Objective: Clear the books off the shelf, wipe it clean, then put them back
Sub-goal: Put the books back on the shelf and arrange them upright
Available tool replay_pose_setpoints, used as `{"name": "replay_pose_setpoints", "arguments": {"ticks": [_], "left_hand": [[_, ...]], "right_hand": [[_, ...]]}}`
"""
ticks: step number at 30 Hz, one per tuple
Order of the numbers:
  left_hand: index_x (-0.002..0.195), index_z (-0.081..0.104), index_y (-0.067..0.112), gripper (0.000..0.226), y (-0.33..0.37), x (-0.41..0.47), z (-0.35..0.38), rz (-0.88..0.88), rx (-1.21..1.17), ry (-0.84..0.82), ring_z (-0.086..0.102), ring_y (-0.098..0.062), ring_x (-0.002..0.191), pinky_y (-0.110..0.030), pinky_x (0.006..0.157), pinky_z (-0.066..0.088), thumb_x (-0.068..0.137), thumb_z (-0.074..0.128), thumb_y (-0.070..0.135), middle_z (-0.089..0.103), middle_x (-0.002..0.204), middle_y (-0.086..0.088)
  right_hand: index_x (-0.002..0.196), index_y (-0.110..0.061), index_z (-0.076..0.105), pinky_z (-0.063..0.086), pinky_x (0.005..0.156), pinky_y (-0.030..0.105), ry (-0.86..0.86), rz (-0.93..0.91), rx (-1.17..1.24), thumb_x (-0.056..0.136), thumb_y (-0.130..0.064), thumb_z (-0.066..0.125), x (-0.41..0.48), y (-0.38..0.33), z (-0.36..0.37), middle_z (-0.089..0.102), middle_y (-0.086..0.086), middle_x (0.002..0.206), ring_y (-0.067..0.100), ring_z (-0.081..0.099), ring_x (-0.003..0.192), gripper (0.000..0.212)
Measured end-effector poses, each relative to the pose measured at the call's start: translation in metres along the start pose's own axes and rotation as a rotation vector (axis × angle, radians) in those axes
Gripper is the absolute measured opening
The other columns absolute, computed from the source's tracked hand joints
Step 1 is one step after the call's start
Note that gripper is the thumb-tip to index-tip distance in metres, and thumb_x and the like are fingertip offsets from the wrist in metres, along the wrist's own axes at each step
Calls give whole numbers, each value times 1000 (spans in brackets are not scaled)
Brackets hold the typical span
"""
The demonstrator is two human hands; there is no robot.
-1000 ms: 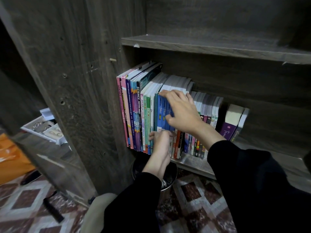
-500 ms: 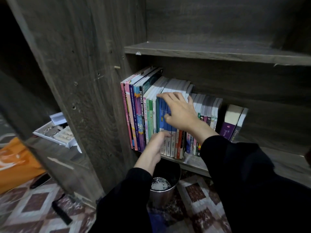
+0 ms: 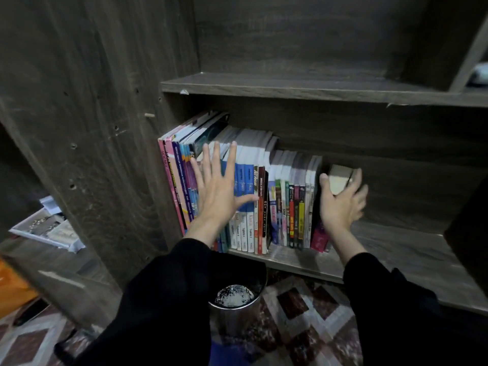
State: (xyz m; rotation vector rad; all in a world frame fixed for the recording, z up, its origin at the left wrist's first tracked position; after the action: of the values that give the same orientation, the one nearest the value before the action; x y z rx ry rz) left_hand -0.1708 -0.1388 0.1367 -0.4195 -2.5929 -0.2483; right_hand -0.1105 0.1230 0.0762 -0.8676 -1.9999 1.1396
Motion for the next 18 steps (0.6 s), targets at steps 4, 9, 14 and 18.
{"name": "replay_pose_setpoints", "arguments": {"ticks": [4, 9, 14, 18], "left_hand": [[152, -2, 21, 118, 3, 4, 10, -22, 78, 3, -10, -36, 145, -56, 107, -19, 65, 59, 74, 9, 154, -17], [149, 23, 19, 112, 2, 4, 8, -8, 69, 83, 10, -38, 143, -55, 109, -15, 59, 62, 73, 24, 150, -19], [148, 26, 18, 110, 2, 5, 7, 0, 90, 87, 12, -38, 142, -53, 109, -17, 60, 62, 73, 23, 150, -19], [145, 30, 17, 108, 1, 3, 6, 9, 89, 101, 15, -39, 141, -55, 110, -13, 59, 64, 72, 27, 148, -20]], "right_hand": [[153, -21, 10, 27, 112, 50, -195, 67, 77, 89, -61, 48, 12, 22, 26, 23, 13, 156, 36, 27, 140, 84], [152, -20, 16, 28, 111, 48, -261, 4, -49, 92, -64, 36, 15, 22, 39, 30, 9, 154, 33, 32, 139, 76], [152, -26, 12, 27, 112, 48, -353, 3, 49, 88, -69, 37, 17, 23, 45, 32, 5, 154, 31, 32, 138, 81], [152, -31, 5, 20, 115, 55, -336, -29, 173, 78, -73, 45, -9, 36, 39, 14, 0, 160, 25, 18, 145, 94]]}}
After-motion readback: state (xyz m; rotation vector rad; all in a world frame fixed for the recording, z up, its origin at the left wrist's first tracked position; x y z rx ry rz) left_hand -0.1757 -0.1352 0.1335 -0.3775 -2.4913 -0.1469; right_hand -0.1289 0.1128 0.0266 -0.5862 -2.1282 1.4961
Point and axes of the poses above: each hand's wrist, its own x-axis towards the middle knuckle, its own z-axis out of the palm, y = z × x, the point moved 9 cm from there along x, towards the middle knuckle
